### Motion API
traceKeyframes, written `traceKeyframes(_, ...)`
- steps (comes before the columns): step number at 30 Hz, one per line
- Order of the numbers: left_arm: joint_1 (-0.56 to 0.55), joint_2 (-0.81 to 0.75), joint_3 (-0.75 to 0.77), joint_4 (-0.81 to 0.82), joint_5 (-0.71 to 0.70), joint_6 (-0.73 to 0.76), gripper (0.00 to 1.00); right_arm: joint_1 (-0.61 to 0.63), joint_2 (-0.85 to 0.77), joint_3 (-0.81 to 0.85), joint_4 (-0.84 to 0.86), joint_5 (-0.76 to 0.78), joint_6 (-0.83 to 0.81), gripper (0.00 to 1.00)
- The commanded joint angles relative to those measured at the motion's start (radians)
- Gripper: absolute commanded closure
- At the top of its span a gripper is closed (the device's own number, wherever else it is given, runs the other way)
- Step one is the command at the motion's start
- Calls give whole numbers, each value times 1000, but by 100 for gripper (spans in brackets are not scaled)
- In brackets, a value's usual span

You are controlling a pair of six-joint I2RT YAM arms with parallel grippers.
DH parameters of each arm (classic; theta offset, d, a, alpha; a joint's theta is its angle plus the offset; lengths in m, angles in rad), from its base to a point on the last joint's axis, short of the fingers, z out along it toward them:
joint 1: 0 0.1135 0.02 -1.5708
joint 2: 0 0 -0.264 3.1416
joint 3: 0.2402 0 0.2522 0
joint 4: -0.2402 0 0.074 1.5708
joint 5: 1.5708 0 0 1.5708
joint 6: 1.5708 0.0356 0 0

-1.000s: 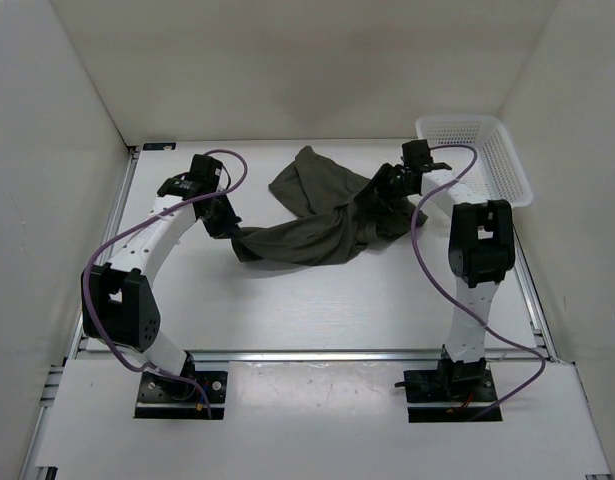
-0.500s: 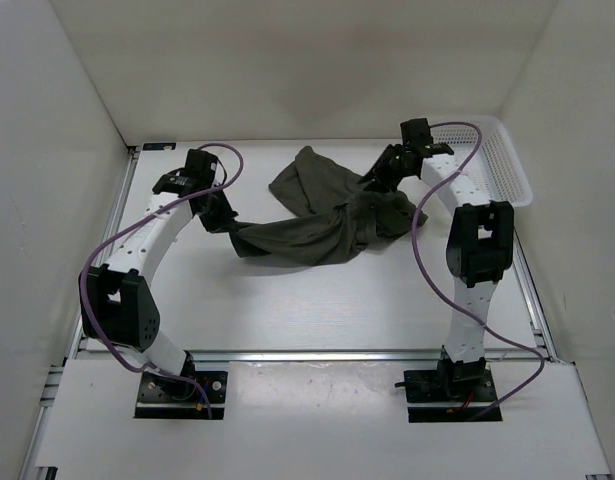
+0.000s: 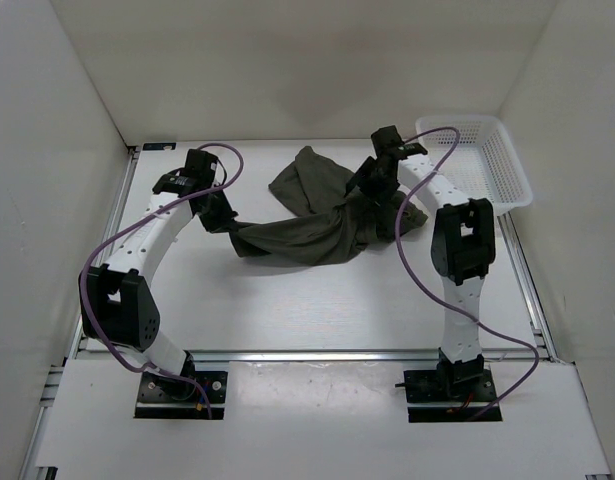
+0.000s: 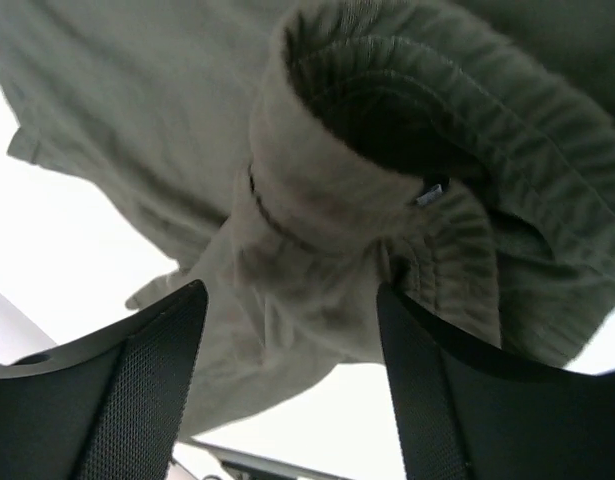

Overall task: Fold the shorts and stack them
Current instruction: Flatten the shorts out

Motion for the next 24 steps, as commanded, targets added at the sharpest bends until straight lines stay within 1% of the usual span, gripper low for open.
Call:
traceKeyframes(1,3,-39,3,3,-16,9,90,-3,43,56,-29,74,59,29)
traceKeyframes(2,3,-39,-6,3,-25,9,90,-3,55,69,-29,74,59,34)
traceKeyframes(4,3,-49,-6,3,-26,9,90,-3,69,83,-29,98,69,38)
traceKeyframes(7,12,-49,-6,3,-26,9,90,-3,92,105,-19,107,69,46)
traceKeyframes(8,12,-58,-16,3,-26,9,90,-3,92,105,-19,107,69,55)
traceKeyframes(10,12,-67,-16,3,-26,9,90,-3,92,93,-19,117,69,68)
traceKeyframes(11,21,-67,-16,3,-26,9,90,-3,77,82,-6,126,69,81)
traceKeyframes(12,21,-67,-16,3,-26,19,90,-3,61,70,-6,135,60,96)
traceKeyframes(13,21,-67,-16,3,-26,19,90,-3,61,69,-6,135,59,97)
traceKeyframes(14,21,-67,-16,3,-26,19,90,-3,36,69,-6,149,47,100)
traceKeyframes(15,21,-58,-16,3,-26,19,90,-3,35,69,-6,163,47,100)
traceKeyframes(17,40,-33,30,-14,-16,19,90,-23,12,91,-6,173,17,100)
traceKeyframes(18,50,-23,58,-14,-3,19,90,-32,12,140,-6,173,4,100)
traceKeyframes(21,93,16,216,-23,56,19,90,-83,12,281,-15,108,-57,100)
traceKeyframes(22,107,31,338,-23,66,31,90,-97,27,418,-26,91,-71,100)
traceKeyframes(24,116,104,485,-46,76,45,90,-143,58,570,-39,5,-102,100)
